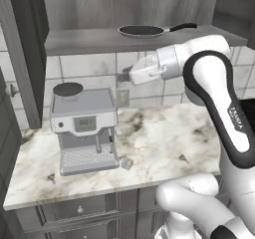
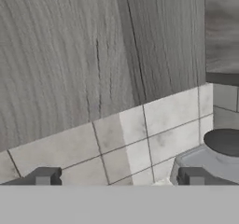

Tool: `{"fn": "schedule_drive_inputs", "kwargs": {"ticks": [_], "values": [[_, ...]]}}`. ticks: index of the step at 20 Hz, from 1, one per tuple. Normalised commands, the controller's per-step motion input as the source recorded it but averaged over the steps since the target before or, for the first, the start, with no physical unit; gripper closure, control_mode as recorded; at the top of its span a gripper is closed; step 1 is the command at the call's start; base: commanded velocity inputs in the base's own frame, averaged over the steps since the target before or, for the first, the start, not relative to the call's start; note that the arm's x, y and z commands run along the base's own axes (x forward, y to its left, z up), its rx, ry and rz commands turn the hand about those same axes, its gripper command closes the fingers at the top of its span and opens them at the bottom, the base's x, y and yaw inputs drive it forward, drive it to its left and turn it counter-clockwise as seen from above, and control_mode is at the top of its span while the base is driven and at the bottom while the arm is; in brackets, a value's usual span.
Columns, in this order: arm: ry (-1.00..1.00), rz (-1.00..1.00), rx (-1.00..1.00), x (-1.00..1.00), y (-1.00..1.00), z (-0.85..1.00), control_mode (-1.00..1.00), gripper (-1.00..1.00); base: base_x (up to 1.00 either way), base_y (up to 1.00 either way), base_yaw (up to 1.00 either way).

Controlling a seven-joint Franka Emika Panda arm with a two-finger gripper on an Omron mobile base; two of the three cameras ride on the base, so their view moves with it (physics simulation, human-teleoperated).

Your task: Pick the pan from the cabinet and place it on the stove. Then turn on the stove burner for the pan.

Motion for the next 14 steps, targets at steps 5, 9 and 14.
{"fn": "schedule_drive_inputs", "kwargs": {"ticks": [5, 9, 14], "values": [[-0.32, 0.00, -0.08, 0.00, -0.59, 0.15, -1.00, -1.00, 0.00, 0.00, 0.00], [-0.24, -0.02, -0.09, 0.00, -0.57, 0.20, -1.00, -1.00, 0.00, 0.00, 0.00], [-0.19, -0.04, -0.08, 0.00, -0.54, 0.23, -1.00, -1.00, 0.00, 0.00, 0.00]]}}
